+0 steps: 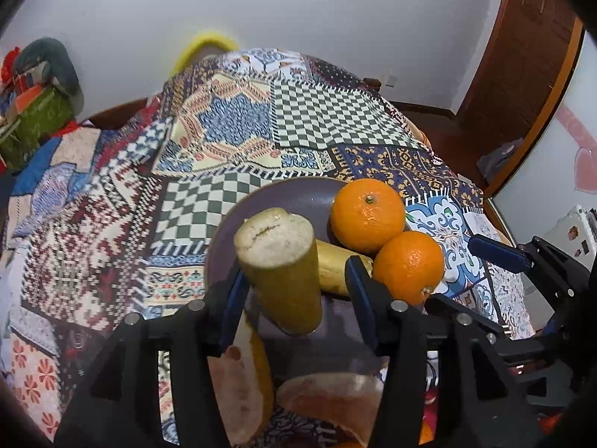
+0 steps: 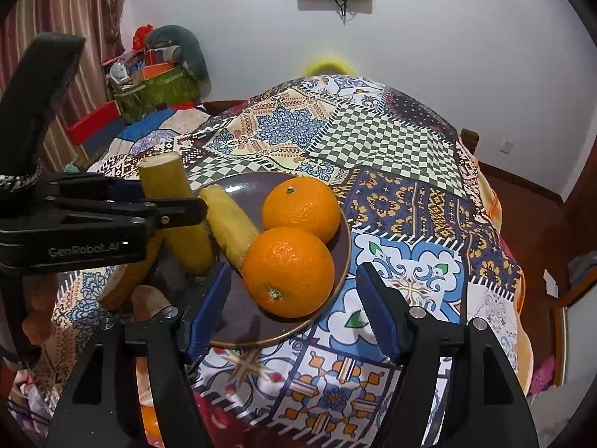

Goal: Organize fruits
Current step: 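Release the orange on the plate with the right tool while the left tool sets the gourd down, then grasp a pomelo segment with the left tool while the right tool grasps another segment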

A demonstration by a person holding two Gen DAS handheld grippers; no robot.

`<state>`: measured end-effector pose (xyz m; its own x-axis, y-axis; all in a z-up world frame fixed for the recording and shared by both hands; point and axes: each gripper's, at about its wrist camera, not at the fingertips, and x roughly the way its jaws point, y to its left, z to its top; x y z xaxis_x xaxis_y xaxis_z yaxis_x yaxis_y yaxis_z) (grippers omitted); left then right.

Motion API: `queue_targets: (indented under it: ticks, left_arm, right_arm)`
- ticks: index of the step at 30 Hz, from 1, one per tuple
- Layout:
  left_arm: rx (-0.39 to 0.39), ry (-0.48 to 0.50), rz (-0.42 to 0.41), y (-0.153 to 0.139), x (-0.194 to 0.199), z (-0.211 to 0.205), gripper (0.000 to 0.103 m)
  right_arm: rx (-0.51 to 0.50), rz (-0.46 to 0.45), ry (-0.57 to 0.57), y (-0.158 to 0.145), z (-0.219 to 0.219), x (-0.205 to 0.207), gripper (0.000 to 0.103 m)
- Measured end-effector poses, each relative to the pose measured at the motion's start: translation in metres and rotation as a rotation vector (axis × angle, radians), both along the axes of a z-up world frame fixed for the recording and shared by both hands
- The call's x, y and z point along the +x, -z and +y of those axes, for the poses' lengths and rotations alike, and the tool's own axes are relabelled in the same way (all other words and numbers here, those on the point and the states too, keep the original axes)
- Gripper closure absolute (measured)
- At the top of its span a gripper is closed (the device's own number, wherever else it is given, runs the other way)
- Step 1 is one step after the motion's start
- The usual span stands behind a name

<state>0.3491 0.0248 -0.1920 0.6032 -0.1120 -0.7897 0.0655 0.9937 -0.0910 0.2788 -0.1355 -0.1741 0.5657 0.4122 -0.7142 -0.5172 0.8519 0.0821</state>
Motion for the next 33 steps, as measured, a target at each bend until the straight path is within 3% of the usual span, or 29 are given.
queue_targets:
  ticks: [12,19,25,33]
  left_arm:
    - [0.022,0.002,-0.092,-0.047,-0.05,0.001,0.045]
    - [0.023,-0.013,-0.109,-0.057,-0.076,0.01,0.045]
    - [0.022,-0.03,-0.107,-0.055,-0.092,0.022,0.043]
    - [0.009,-0.054,-0.041,-0.022,-0.104,0.041,0.043]
  right_arm:
    - [0.021,-0.038,-0.005,-0.025,-0.003,-0.027,0.036]
    - [0.027,-0.057,-0.01,-0.031,-0.002,-0.041,0.032]
    - [0.027,-0.032,-0.02,-0.025,0.004,-0.049,0.032]
    - [0.002,0.025,-0.052,-0.002,0.023,-0.058,0.032]
